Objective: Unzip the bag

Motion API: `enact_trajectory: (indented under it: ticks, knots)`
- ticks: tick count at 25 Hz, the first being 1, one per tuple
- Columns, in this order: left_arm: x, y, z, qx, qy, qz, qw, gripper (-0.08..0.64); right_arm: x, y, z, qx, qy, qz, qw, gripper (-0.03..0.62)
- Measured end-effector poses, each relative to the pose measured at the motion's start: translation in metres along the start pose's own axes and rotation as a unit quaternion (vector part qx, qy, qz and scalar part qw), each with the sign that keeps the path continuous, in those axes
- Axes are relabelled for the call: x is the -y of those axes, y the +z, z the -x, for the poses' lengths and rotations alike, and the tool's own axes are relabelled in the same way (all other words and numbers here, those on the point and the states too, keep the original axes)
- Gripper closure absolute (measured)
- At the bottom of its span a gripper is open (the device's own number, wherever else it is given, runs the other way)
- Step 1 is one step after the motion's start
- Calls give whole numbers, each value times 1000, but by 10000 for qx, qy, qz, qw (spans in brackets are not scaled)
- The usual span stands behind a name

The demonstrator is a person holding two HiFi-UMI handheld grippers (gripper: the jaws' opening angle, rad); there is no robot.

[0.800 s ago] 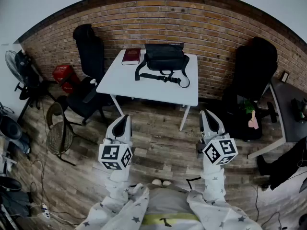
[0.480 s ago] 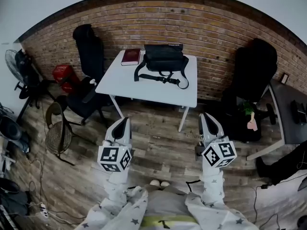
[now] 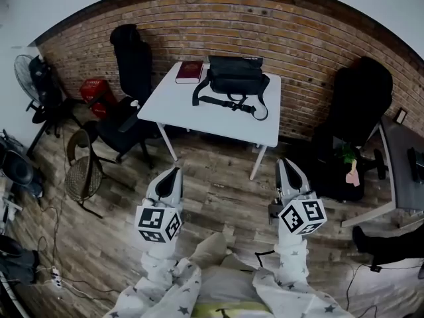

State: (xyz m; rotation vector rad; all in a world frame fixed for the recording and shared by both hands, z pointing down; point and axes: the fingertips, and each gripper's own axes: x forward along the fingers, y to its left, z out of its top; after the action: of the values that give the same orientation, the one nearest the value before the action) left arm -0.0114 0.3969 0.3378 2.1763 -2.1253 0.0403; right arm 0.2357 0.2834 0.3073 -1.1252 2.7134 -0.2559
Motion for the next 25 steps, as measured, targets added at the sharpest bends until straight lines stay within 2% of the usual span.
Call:
enact_trajectory:
  ticks: [5, 10, 15, 25]
  knots:
    - [-10, 1, -8, 10, 125, -12, 9999, 563, 4, -5, -14, -40, 61, -15, 10000, 595]
    - [-23, -5, -41, -68, 122, 54, 9999, 563, 23, -8, -45, -59, 8, -46, 10000, 595]
    - [-51, -5, -95, -75, 130, 130, 9998, 563, 48, -18, -96, -128, -76, -54, 9999, 595]
    - [-106, 17, -227, -37, -174, 120, 9998, 563, 96, -17, -206, -93, -367, -19, 9993, 595]
